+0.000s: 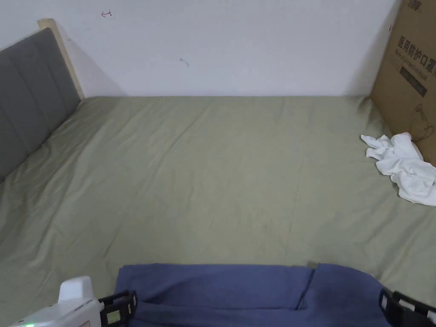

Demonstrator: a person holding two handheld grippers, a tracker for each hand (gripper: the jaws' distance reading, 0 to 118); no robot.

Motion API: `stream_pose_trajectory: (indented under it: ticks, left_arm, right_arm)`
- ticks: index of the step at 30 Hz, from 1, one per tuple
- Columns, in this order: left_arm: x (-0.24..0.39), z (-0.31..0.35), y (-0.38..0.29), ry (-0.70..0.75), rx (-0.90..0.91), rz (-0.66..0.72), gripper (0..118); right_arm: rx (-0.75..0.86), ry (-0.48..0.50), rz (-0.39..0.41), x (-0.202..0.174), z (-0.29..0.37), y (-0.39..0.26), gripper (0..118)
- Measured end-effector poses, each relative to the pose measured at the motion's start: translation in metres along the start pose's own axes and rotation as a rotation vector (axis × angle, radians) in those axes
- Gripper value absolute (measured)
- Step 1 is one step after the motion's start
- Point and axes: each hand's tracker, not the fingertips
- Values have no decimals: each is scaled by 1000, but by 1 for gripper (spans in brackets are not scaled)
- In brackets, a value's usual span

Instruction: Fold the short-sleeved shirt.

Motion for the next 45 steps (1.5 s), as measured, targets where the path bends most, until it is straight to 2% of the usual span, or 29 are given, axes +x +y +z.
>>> stream_pose_trajectory:
  ticks: [8, 11, 14, 17, 18, 19, 20, 21, 22, 23, 24, 25, 26, 32, 35, 42, 45]
  left_arm:
    - [55, 57, 71, 28, 363, -106, 108]
    - [74, 67, 88, 34, 471, -127, 108]
    - [91, 69, 97, 46, 542, -167, 107]
    - [101, 72, 99, 25, 604, -187, 98]
    - [103, 72, 99, 17, 612, -176, 90]
    - [104, 73, 99, 5, 623, -166, 76]
    - [105, 74, 99, -5, 632, -152, 61]
    - [106, 74, 99, -9, 635, -140, 39]
    - [106, 71, 99, -10, 638, -138, 39]
    - [106, 71, 99, -11, 638, -138, 32]
    - [109, 72, 97, -4, 639, -141, 18]
    - [110, 73, 97, -1, 637, -156, 0]
    - [110, 71, 98, 0, 631, -164, 0]
    - [103, 67, 103, -30, 570, -149, 0]
    - [89, 56, 107, -93, 444, -113, 0]
    - [7, 8, 102, -374, 89, 163, 0]
    - [-27, -15, 93, -393, -45, 203, 0]
  right_arm:
    - [342, 22, 125, -65, 37, 69, 99]
    - [404, -20, 167, -86, 38, 80, 99]
    - [436, -23, 184, -95, 32, 84, 99]
    - [476, -42, 183, -102, 30, 83, 94]
    - [488, -51, 182, -103, 29, 82, 91]
    - [494, -59, 178, -104, 29, 82, 82]
    - [498, -61, 176, -105, 28, 81, 73]
    - [500, -59, 174, -104, 28, 81, 61]
    - [503, -59, 167, -104, 28, 81, 61]
    - [507, -64, 166, -105, 26, 81, 56]
    - [507, -62, 167, -105, 26, 81, 44]
    - [507, -60, 170, -103, 25, 81, 14]
    - [503, -52, 173, -103, 24, 81, 0]
    - [500, -48, 169, -104, 23, 82, 0]
    - [494, -48, 175, -103, 20, 82, 0]
    - [456, -47, 180, -104, 9, 80, 0]
    - [436, -47, 175, -104, 3, 79, 0]
